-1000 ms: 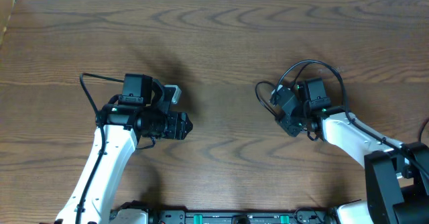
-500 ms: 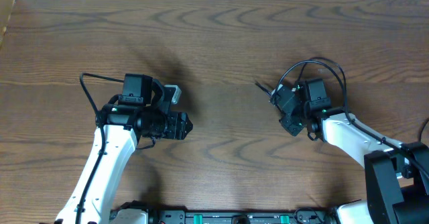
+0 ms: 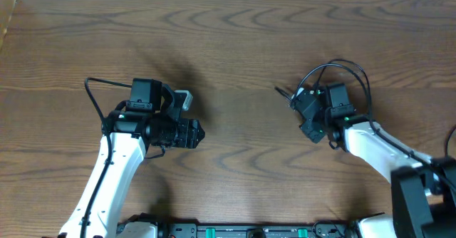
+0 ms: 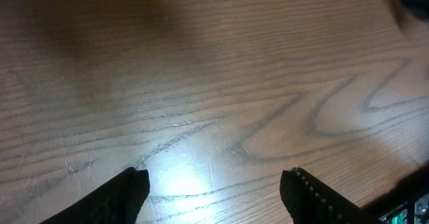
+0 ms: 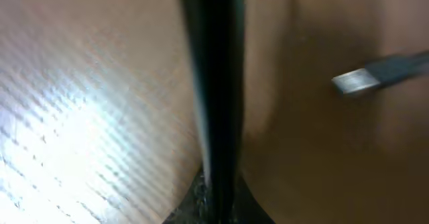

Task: Untangle cables

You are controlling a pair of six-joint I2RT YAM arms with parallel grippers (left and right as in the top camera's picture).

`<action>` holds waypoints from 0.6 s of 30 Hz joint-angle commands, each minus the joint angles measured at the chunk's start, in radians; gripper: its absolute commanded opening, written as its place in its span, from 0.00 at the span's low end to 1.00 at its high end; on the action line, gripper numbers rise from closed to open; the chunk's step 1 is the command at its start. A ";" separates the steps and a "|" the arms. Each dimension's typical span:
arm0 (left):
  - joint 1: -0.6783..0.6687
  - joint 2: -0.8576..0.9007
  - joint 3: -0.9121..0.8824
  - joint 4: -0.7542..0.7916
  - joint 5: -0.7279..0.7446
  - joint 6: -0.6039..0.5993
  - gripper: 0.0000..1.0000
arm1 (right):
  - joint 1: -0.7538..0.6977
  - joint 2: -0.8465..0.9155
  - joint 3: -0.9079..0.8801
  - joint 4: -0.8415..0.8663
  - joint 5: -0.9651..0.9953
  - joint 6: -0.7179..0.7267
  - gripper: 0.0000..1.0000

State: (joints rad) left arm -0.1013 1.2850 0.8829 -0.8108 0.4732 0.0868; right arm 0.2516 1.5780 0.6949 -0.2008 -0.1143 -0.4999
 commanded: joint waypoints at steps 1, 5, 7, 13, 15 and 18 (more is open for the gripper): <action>-0.003 0.002 -0.008 -0.002 0.012 0.018 0.69 | -0.010 -0.150 0.125 0.005 0.033 0.016 0.01; -0.003 0.002 -0.008 -0.002 0.013 0.017 0.68 | -0.053 -0.239 0.243 0.026 0.032 0.017 0.01; -0.003 0.002 -0.008 0.003 0.013 0.017 0.69 | -0.088 -0.249 0.286 0.026 0.032 0.027 0.01; -0.003 0.002 -0.008 0.065 0.013 0.017 0.69 | -0.218 -0.249 0.341 0.035 0.029 0.058 0.01; -0.003 0.002 -0.008 0.125 0.050 0.014 0.68 | -0.297 -0.249 0.347 0.057 0.012 0.058 0.01; -0.003 0.002 -0.008 0.212 0.138 0.014 0.68 | -0.376 -0.249 0.352 0.074 -0.051 0.058 0.01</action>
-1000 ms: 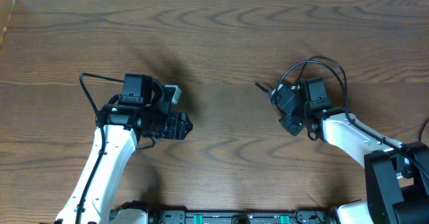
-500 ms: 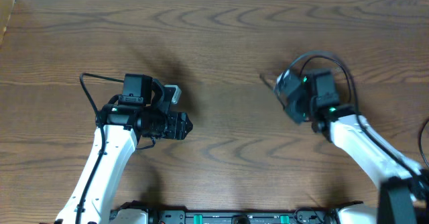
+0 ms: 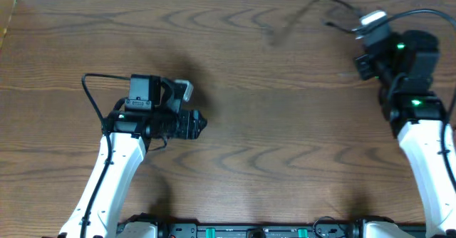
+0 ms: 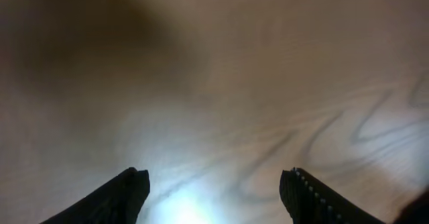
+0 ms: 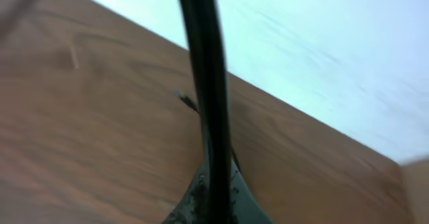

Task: Untangle cables

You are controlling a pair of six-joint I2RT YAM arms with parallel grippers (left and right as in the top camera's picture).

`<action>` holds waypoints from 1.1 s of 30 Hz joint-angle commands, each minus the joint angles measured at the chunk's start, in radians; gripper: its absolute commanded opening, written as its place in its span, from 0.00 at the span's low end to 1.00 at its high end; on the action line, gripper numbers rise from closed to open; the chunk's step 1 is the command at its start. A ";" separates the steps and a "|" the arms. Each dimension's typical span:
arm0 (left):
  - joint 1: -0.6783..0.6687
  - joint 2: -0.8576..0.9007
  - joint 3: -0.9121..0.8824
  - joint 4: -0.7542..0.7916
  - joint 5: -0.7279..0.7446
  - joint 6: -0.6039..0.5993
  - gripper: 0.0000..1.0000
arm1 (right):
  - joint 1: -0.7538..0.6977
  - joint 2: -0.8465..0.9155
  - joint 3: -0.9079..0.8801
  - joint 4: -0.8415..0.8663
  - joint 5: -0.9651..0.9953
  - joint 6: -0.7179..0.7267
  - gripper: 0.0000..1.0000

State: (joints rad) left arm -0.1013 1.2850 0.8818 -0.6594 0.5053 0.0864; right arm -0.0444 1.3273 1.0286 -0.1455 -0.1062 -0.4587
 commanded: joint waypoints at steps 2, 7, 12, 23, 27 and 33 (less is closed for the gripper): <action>-0.010 0.002 -0.007 0.130 0.155 0.011 0.68 | -0.142 0.002 0.019 0.048 -0.111 0.039 0.01; -0.060 0.002 -0.006 0.310 0.168 -0.102 0.68 | -0.296 0.002 0.019 0.178 -0.234 0.166 0.01; -0.152 0.021 -0.006 0.422 0.167 -0.138 0.68 | -0.471 0.002 0.026 0.356 -0.315 0.359 0.01; -0.309 0.203 -0.006 0.688 0.171 -0.253 0.68 | -0.823 0.047 0.041 0.630 -0.315 0.770 0.01; -0.345 0.288 0.008 0.826 0.254 -0.328 0.68 | -0.902 0.135 0.042 0.664 -0.317 1.007 0.01; -0.395 0.353 0.037 0.864 0.303 -0.358 0.67 | -0.962 0.272 0.045 0.581 -0.353 1.226 0.01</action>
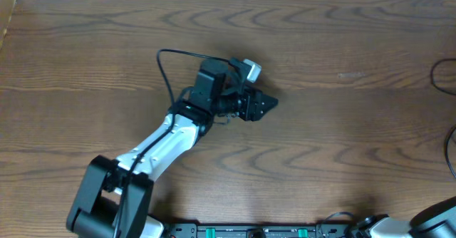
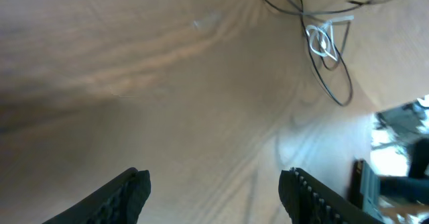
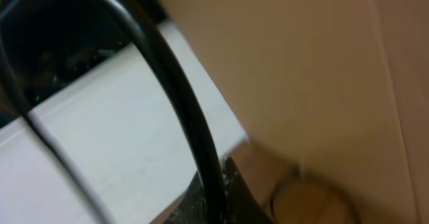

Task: Untangle cables

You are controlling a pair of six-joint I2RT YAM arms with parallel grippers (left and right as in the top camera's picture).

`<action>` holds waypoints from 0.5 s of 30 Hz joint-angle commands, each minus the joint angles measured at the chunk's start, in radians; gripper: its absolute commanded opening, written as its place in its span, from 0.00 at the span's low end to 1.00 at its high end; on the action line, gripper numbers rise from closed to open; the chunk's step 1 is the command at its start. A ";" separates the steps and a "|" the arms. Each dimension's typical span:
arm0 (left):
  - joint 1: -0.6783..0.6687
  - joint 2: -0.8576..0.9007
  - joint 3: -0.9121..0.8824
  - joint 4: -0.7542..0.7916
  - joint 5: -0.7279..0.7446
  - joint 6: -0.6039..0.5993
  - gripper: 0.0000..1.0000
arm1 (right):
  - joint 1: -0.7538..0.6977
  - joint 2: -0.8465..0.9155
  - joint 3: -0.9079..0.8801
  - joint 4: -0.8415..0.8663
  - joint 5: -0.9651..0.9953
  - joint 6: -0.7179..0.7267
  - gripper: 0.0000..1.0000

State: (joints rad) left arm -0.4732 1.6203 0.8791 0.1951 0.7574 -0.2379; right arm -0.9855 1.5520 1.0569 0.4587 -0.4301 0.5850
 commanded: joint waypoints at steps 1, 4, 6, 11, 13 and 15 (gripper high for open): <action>-0.036 0.022 0.042 0.009 0.051 -0.034 0.67 | -0.030 0.075 0.017 -0.064 -0.045 0.188 0.01; -0.074 0.023 0.043 0.009 0.051 -0.034 0.67 | -0.043 0.135 0.017 -0.164 -0.065 0.187 0.01; -0.093 0.023 0.042 0.009 0.051 -0.034 0.67 | -0.045 0.164 0.017 -0.214 -0.067 0.184 0.01; -0.122 0.023 0.042 0.008 0.051 -0.034 0.67 | -0.039 0.182 0.016 -0.233 -0.087 0.177 0.99; -0.123 0.023 0.042 0.008 0.051 -0.036 0.67 | -0.032 0.182 0.016 -0.233 -0.098 0.177 0.99; -0.123 0.023 0.042 0.009 0.051 -0.050 0.68 | -0.018 0.180 0.016 -0.233 -0.116 0.178 0.99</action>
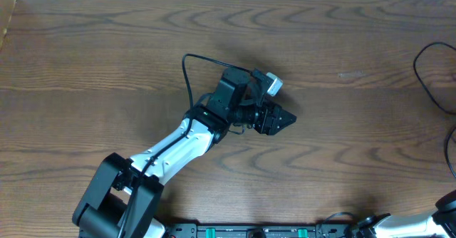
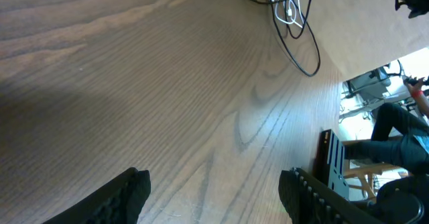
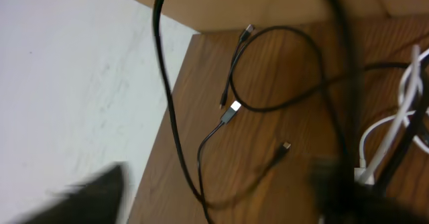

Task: Untangle cables

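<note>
Several black cables (image 3: pixel 268 90) and a white cable (image 3: pixel 402 113) lie loosely looped at a corner of the wooden table (image 3: pixel 201 184). My right gripper (image 3: pixel 214 197) hangs open above them, its fingers blurred; one black cable runs blurred past the right finger (image 3: pixel 335 184). In the left wrist view the cables (image 2: pixel 295 23) lie far ahead, black and white strands crossing. My left gripper (image 2: pixel 214 197) is open with nothing in it over bare wood at the table's middle (image 1: pixel 281 117). Overhead, only one black cable loop (image 1: pixel 426 74) shows at the right edge.
The table edge (image 3: pixel 167 117) drops to a pale floor beside the cables. A beige board (image 3: pixel 281 3) stands behind the corner. Beyond the table's right end, the left wrist view shows a stand (image 2: pixel 335 170) and furniture.
My right gripper was shut on a black cable and faced a pale wall; now it is open and looks down on the cables at the table corner. My left gripper has moved further right.
First my right gripper was shut on a black cable at mid-right, the left open at the left. Then the right held the cable at the back right corner. Later it was out of the overhead view, the left at centre. Now the right is open.
</note>
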You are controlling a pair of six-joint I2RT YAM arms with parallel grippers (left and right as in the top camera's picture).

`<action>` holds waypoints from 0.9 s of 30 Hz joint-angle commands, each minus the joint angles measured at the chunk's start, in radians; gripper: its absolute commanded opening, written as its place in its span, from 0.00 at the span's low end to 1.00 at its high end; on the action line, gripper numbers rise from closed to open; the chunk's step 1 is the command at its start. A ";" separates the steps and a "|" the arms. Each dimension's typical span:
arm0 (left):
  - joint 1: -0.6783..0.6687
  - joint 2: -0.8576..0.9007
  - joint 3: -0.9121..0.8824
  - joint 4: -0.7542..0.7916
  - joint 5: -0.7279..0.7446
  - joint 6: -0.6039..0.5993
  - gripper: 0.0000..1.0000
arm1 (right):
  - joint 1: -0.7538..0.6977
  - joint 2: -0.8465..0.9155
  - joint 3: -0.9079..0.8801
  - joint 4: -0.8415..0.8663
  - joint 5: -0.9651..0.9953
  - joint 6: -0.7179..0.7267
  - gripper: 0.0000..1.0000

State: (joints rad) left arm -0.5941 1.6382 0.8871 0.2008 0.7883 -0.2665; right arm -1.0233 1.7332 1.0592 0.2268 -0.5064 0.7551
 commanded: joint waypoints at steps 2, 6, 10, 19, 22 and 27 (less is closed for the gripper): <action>-0.002 0.005 0.034 0.003 0.033 -0.027 0.68 | 0.028 -0.005 0.014 -0.013 -0.051 0.019 0.99; -0.002 0.005 0.034 0.003 0.039 -0.046 0.67 | 0.029 -0.037 0.014 -0.117 -0.034 0.121 0.99; -0.002 0.004 0.034 0.003 0.039 -0.047 0.67 | 0.032 -0.128 0.014 -0.218 -0.077 0.352 0.99; -0.002 0.004 0.034 0.003 0.069 -0.054 0.67 | 0.034 -0.401 0.040 -0.392 0.266 0.477 0.99; -0.002 0.004 0.034 0.003 0.070 -0.054 0.67 | 0.035 -0.460 0.041 -0.425 0.405 0.379 0.99; -0.002 0.004 0.034 0.003 0.106 -0.053 0.67 | 0.041 -0.429 0.041 -0.538 0.418 0.122 0.99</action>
State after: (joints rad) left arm -0.5941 1.6382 0.8871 0.2024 0.8589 -0.3180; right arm -0.9924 1.2671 1.0958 -0.2737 -0.1329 1.0435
